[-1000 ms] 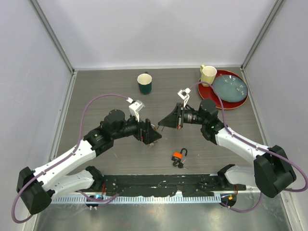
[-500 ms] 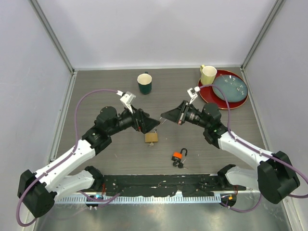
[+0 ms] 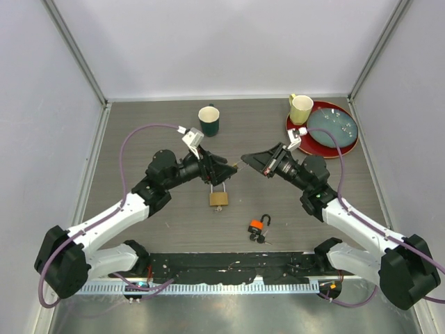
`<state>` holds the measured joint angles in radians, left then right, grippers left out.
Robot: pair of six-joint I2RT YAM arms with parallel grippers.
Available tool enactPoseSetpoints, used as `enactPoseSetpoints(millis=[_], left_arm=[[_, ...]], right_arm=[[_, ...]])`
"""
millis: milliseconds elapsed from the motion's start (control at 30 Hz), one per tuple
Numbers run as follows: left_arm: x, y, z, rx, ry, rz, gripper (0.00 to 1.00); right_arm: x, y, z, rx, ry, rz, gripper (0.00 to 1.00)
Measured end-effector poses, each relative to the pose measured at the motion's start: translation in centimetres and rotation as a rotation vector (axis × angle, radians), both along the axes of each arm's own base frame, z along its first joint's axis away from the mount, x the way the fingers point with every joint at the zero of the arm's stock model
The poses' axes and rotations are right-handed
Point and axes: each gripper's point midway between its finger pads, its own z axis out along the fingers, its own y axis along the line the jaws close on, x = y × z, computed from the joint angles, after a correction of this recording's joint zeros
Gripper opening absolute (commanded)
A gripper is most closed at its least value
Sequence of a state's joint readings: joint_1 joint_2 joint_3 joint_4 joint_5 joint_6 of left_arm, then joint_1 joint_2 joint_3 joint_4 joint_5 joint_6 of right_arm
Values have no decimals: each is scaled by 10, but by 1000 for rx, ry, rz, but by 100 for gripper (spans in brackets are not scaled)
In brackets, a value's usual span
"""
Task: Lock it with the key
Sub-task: Lock the lock.
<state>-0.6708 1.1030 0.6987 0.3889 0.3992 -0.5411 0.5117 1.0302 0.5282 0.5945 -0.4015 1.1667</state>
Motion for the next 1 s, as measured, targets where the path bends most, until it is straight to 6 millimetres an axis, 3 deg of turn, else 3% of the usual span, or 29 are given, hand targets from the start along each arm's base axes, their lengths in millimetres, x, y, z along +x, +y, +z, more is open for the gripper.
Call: enactPoseSetpoints(millis=[167,367,533,633,667,933,1000], left_arm=[[1,-7,-4,-5,-1,-35,62],[-3,-13,0,-26,-20,-77,42],[-5,-18,-2,-34,-20,-110,31],[-5,-21,-7,-33,-2,-127,12],[-6,-21,-7,-34,-1,-134,1],[-7,-22,-4,-46,-13,-141,0],[-7,-22,-3,-50,-16,-141,0]], right_arm=[[3,-3,2,21,23,-13,1],[3,-3,3,35,38,-14,1],[3,-4,6,52,42,-14,1],[3,-5,10,65,38,-11,1],[3,-5,10,65,41,-11,1],[4,-5,10,70,39,-7,2],[3,-5,11,67,30,-4,7]])
